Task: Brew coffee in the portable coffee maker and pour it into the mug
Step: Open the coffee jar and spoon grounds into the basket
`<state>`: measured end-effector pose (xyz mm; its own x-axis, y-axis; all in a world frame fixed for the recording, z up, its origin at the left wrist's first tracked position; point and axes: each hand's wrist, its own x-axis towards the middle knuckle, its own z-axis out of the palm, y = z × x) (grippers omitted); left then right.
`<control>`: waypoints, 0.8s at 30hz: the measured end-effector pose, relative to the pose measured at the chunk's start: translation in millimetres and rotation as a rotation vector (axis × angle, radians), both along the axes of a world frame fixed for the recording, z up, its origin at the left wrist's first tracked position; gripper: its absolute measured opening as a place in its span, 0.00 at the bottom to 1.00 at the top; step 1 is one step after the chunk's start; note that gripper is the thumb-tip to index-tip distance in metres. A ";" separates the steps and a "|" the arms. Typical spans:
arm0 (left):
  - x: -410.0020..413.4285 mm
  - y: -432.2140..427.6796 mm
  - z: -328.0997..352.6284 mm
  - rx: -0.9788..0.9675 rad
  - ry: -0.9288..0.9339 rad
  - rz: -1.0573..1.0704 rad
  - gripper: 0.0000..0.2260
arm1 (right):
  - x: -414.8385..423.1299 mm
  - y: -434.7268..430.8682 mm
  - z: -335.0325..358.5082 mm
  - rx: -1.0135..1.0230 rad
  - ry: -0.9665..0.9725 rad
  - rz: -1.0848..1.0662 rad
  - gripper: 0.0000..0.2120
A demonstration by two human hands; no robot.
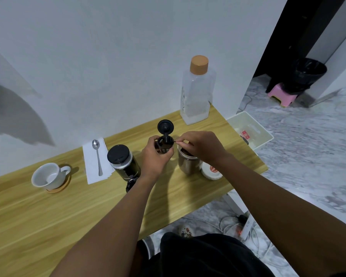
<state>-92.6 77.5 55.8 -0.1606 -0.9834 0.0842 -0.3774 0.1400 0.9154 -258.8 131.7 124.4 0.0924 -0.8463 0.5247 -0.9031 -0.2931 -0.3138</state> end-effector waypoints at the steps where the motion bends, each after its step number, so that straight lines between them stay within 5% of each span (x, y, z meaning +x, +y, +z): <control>1: -0.4 0.1 0.2 -0.001 -0.003 0.001 0.18 | -0.6 0.4 -1.4 0.000 -0.010 -0.013 0.02; 9: -2.8 2.2 -1.3 -0.003 0.007 -0.001 0.18 | -5.8 2.1 -6.0 0.104 -0.035 -0.045 0.06; 13: -2.3 1.7 -4.0 0.006 0.008 0.004 0.19 | -20.0 -3.3 -3.0 0.170 -0.274 -0.158 0.04; 17: 0.6 0.8 -6.5 0.008 -0.004 0.009 0.19 | -42.2 -10.9 -0.5 0.461 -0.443 -0.182 0.06; 24: -1.7 1.4 2.8 0.013 -0.020 0.004 0.19 | -31.4 -21.7 -2.9 0.654 0.166 -0.177 0.08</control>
<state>-94.2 78.9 58.6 -0.1583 -0.9850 0.0684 -0.3966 0.1269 0.9092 -290.2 110.0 121.5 -0.0412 -0.9934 -0.1071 -0.9711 0.0650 -0.2295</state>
